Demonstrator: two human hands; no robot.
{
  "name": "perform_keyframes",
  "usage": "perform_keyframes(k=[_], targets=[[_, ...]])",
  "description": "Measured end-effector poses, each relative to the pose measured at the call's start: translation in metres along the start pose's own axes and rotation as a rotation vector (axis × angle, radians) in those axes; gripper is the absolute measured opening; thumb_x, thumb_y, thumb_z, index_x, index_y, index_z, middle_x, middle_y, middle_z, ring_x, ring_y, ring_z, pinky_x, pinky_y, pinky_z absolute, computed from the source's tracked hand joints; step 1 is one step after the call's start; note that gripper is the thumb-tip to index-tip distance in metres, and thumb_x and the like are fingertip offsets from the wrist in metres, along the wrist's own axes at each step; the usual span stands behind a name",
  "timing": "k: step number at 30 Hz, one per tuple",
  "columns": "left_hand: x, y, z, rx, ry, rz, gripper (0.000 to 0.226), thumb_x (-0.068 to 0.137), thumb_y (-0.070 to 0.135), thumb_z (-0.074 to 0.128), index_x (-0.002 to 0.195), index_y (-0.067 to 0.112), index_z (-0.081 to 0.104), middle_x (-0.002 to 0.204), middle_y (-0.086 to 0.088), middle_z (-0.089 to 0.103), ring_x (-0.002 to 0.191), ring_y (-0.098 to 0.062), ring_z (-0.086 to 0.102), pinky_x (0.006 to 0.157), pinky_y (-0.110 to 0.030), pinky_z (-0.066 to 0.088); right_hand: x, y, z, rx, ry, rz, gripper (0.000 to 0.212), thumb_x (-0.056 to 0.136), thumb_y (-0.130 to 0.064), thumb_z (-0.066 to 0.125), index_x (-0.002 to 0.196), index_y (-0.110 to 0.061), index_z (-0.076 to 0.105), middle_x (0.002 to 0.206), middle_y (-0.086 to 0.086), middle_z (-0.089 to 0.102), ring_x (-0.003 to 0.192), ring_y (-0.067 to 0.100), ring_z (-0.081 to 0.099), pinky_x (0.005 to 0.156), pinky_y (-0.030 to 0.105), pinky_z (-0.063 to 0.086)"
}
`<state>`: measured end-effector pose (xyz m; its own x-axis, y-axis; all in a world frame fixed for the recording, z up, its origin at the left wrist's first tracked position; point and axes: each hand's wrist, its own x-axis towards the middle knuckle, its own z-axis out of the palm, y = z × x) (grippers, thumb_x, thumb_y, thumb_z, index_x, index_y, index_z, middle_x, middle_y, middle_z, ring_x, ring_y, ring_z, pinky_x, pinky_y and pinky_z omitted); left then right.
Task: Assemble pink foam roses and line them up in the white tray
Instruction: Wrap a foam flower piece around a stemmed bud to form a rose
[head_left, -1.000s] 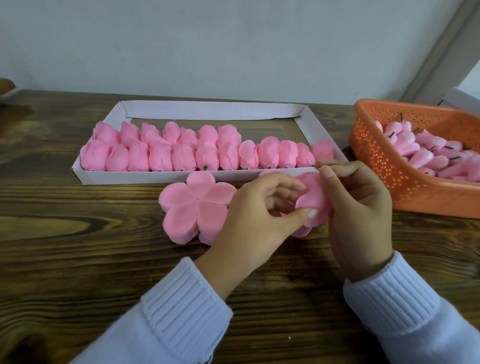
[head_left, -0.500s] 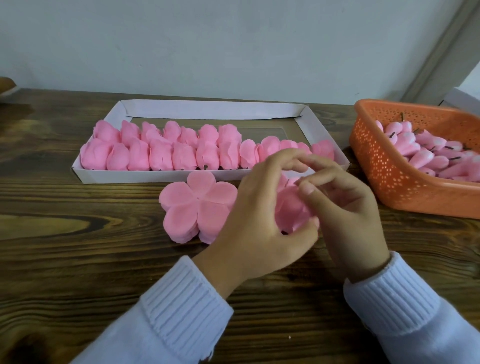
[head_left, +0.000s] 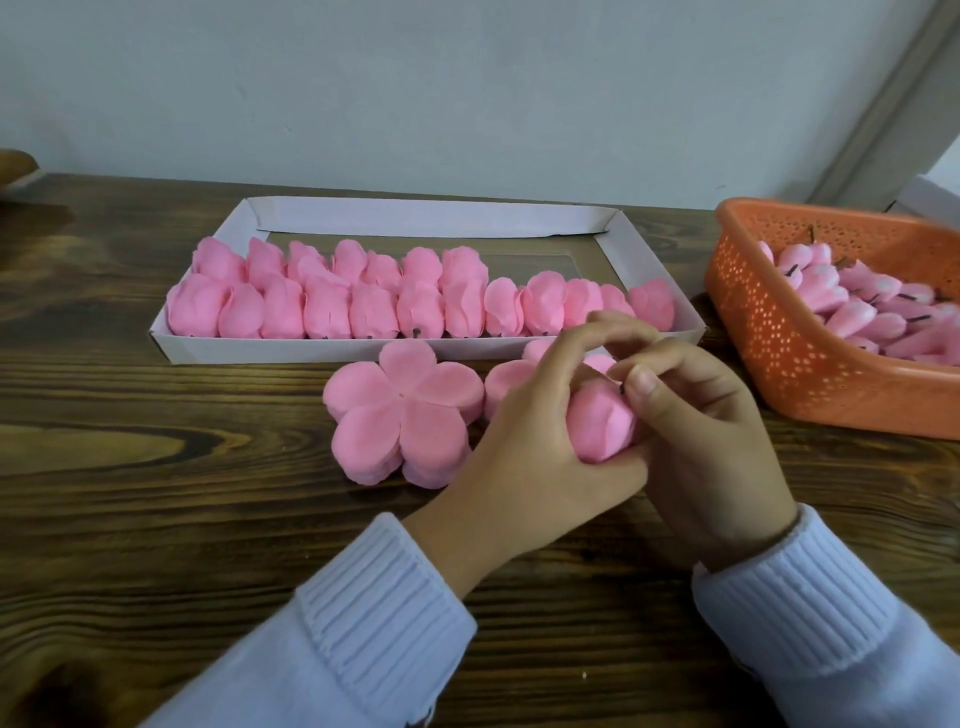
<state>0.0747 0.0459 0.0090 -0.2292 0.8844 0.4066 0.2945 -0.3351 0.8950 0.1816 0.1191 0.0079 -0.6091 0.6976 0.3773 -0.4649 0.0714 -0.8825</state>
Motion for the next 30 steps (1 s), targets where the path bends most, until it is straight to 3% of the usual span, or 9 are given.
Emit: perform_keyframes(k=[5, 9, 12, 16, 20, 22, 24, 28, 30], targets=[[-0.002, -0.004, 0.002, 0.029, 0.017, -0.057, 0.059, 0.074, 0.009, 0.071, 0.124, 0.029, 0.048, 0.107, 0.013, 0.064, 0.097, -0.003, 0.063, 0.077, -0.032, 0.057, 0.001, -0.002, 0.003, -0.024, 0.045, 0.001, 0.022, 0.066, -0.041, 0.083, 0.07, -0.022, 0.074, 0.111, 0.0, 0.069, 0.111, 0.024, 0.061, 0.099, 0.047, 0.047], [-0.002, -0.006, 0.003, 0.055, 0.045, -0.04, 0.059, 0.074, 0.01, 0.07, 0.125, 0.029, 0.047, 0.107, 0.016, 0.062, 0.096, 0.002, 0.062, 0.076, -0.028, 0.057, 0.002, -0.005, 0.006, -0.028, 0.081, 0.01, 0.016, 0.069, -0.035, 0.081, 0.07, -0.021, 0.074, 0.107, -0.001, 0.07, 0.108, 0.021, 0.062, 0.097, 0.042, 0.049], [-0.002, -0.006, 0.004, 0.033, 0.115, -0.063, 0.06, 0.071, 0.02, 0.069, 0.124, 0.033, 0.044, 0.107, 0.019, 0.061, 0.097, 0.005, 0.062, 0.078, -0.02, 0.054, 0.007, -0.007, 0.01, -0.103, 0.104, 0.023, 0.011, 0.077, -0.016, 0.075, 0.069, -0.023, 0.074, 0.101, -0.003, 0.071, 0.104, 0.016, 0.064, 0.092, 0.034, 0.049], [-0.001, -0.004, 0.003, -0.133, 0.205, -0.117, 0.057, 0.067, 0.018, 0.068, 0.118, 0.031, 0.047, 0.098, 0.009, 0.068, 0.084, -0.014, 0.071, 0.068, -0.042, 0.06, 0.018, -0.014, 0.024, -0.136, 0.09, 0.007, 0.023, 0.08, -0.01, 0.062, 0.066, -0.024, 0.074, 0.093, -0.004, 0.072, 0.097, 0.01, 0.066, 0.082, 0.023, 0.052], [0.0, -0.002, 0.001, -0.157, 0.286, -0.088, 0.058, 0.067, 0.013, 0.07, 0.115, 0.033, 0.044, 0.089, 0.015, 0.069, 0.069, -0.004, 0.069, 0.054, -0.02, 0.054, 0.024, -0.014, 0.037, -0.202, 0.074, 0.056, 0.016, 0.083, -0.034, 0.062, 0.081, -0.023, 0.073, 0.093, 0.002, 0.072, 0.094, 0.021, 0.067, 0.064, 0.014, 0.05], [-0.003, -0.005, -0.005, -0.151, 0.349, -0.064, 0.062, 0.068, 0.009, 0.074, 0.116, 0.032, 0.043, 0.091, 0.005, 0.067, 0.073, -0.011, 0.07, 0.054, -0.021, 0.053, 0.022, -0.009, 0.04, -0.273, 0.039, 0.104, 0.04, 0.076, -0.048, 0.06, 0.1, -0.017, 0.066, 0.101, 0.009, 0.069, 0.098, 0.026, 0.067, 0.066, 0.023, 0.052], [-0.001, -0.001, -0.002, -0.087, 0.39, 0.03, 0.066, 0.072, -0.005, 0.07, 0.117, 0.035, 0.043, 0.096, 0.016, 0.064, 0.087, 0.003, 0.066, 0.066, -0.01, 0.05, 0.018, -0.004, 0.043, -0.321, -0.055, 0.155, 0.045, 0.075, -0.039, 0.068, 0.108, -0.009, 0.061, 0.103, 0.02, 0.066, 0.094, 0.026, 0.067, 0.076, 0.038, 0.056], [0.014, 0.003, 0.019, 0.201, 0.843, 0.04, 0.039, 0.091, 0.018, 0.042, 0.129, 0.021, 0.048, 0.089, 0.005, 0.063, 0.077, 0.007, 0.058, 0.068, -0.005, 0.041, 0.013, 0.0, 0.046, -0.281, -0.097, 0.199, 0.029, 0.08, -0.016, 0.068, 0.098, 0.006, 0.063, 0.091, 0.026, 0.068, 0.078, 0.015, 0.067, 0.067, 0.026, 0.055], [0.009, -0.003, 0.015, 0.076, 0.584, 0.064, 0.058, 0.083, 0.015, 0.054, 0.132, 0.039, 0.036, 0.088, 0.021, 0.059, 0.081, 0.015, 0.058, 0.069, -0.005, 0.045, 0.013, 0.001, 0.042, -0.257, -0.042, 0.191, 0.027, 0.082, -0.018, 0.065, 0.097, 0.005, 0.066, 0.088, 0.022, 0.071, 0.077, 0.016, 0.069, 0.065, 0.026, 0.055]])
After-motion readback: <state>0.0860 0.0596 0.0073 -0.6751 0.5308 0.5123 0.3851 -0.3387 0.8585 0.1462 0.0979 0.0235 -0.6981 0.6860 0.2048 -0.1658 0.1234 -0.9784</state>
